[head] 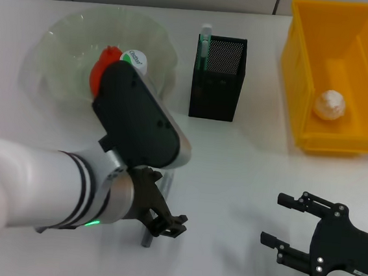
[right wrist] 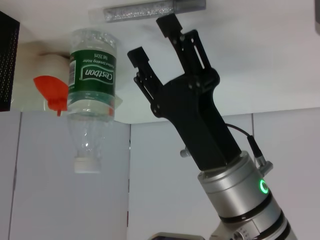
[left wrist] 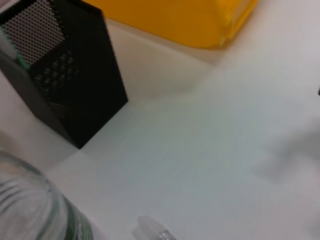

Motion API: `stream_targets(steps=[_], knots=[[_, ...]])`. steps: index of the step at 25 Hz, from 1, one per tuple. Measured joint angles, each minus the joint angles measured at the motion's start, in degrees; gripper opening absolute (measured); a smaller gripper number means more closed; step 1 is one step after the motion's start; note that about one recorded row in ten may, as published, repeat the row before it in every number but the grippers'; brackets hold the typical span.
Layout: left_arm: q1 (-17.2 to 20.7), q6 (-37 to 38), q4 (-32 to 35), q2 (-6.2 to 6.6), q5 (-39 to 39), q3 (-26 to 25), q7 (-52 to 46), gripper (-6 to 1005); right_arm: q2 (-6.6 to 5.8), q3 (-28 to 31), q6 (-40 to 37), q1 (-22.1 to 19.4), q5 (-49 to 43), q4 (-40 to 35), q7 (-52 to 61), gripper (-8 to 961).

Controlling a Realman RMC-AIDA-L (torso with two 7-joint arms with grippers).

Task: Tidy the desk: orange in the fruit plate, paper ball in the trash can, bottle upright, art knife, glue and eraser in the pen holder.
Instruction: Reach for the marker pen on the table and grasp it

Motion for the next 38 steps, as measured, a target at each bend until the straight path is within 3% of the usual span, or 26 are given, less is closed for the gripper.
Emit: stream_targets(steps=[7, 16, 21, 23, 38], knots=[[-4.24, 0.66, -5.7, -0.01, 0.04, 0.07, -1.27, 818, 0.07, 0.05, 0.57, 0.37, 0.0, 0.63, -0.16, 689], [-6.27, 3.72, -7.17, -0.1, -1.94, -2.33, -1.4, 818, 0.09, 0.05, 0.58, 0.38, 0.0, 0.71, -0.05, 689], [-7.44, 4.26, -8.31, -0.09, -2.84, -2.73, -1.42, 594, 0.09, 0.05, 0.57, 0.36, 0.0, 0.77, 0.2, 689], [-7.71, 4.35, -8.55, -0.09, -2.86, -2.79, -1.43, 391, 0.09, 0.05, 0.57, 0.39, 0.0, 0.89, 0.27, 689], [-9.3, 5.76, -10.0, -0.09, -2.98, -2.82, -1.49, 381, 0.09, 0.04, 0.3, 0.43, 0.18, 1.06, 1.12, 688]])
